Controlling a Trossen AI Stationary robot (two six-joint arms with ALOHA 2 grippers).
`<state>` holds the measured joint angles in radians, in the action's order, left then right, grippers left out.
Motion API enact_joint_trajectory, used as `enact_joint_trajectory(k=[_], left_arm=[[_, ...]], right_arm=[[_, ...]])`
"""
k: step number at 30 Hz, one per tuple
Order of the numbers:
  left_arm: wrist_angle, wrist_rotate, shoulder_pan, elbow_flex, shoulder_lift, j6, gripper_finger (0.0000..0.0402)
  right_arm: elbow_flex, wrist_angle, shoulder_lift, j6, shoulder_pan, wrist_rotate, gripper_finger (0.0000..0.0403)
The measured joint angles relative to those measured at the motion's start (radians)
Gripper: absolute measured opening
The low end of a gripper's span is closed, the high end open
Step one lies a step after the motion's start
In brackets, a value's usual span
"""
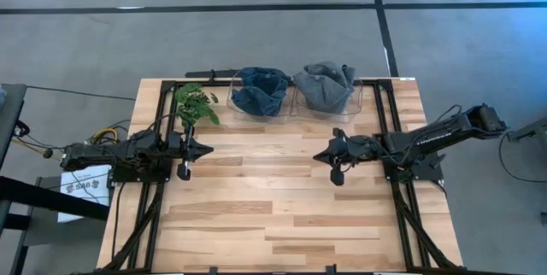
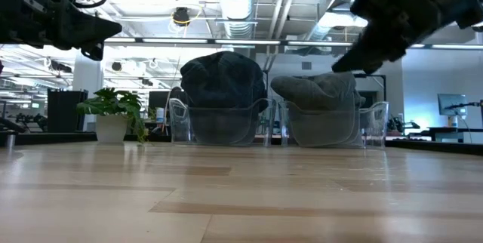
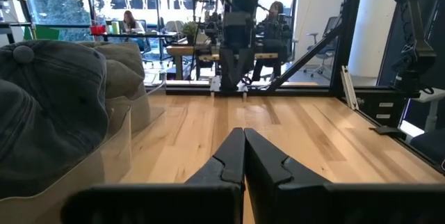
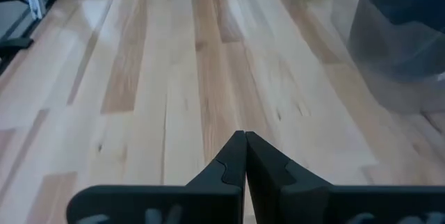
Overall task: Pick & Place hat
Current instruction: Return to Home Position
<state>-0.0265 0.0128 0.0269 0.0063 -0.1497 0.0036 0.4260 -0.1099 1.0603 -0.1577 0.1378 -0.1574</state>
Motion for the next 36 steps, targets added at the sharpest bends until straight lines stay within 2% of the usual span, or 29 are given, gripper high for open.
enact_joint_trajectory(k=[5, 11, 17, 28, 32, 36], left_arm=[[0.0, 0.0, 0.0, 0.0, 0.0, 0.0, 0.0], [-0.001, 0.001, 0.0, 0.0, -0.001, 0.0, 0.0], [-0.001, 0.003, 0.0, 0.0, -0.001, 0.0, 0.0], [-0.001, 0.002, 0.0, 0.0, -0.001, 0.0, 0.0], [-0.001, 0.002, 0.0, 0.0, -0.001, 0.0, 0.0], [-0.001, 0.002, 0.0, 0.0, -0.001, 0.0, 0.0]], right_arm=[[-0.077, -0.063, -0.014, 0.004, 0.013, 0.001, 0.0], [-0.191, -0.142, -0.121, 0.008, 0.013, 0.009, 0.0], [-0.288, -0.137, -0.314, 0.023, 0.01, 0.062, 0.0], [-0.402, -0.117, -0.711, 0.078, -0.022, 0.097, 0.0], [-0.415, -0.03, -0.837, 0.082, -0.038, 0.153, 0.0], [-0.415, 0.081, -0.964, 0.099, -0.062, 0.159, 0.0]])
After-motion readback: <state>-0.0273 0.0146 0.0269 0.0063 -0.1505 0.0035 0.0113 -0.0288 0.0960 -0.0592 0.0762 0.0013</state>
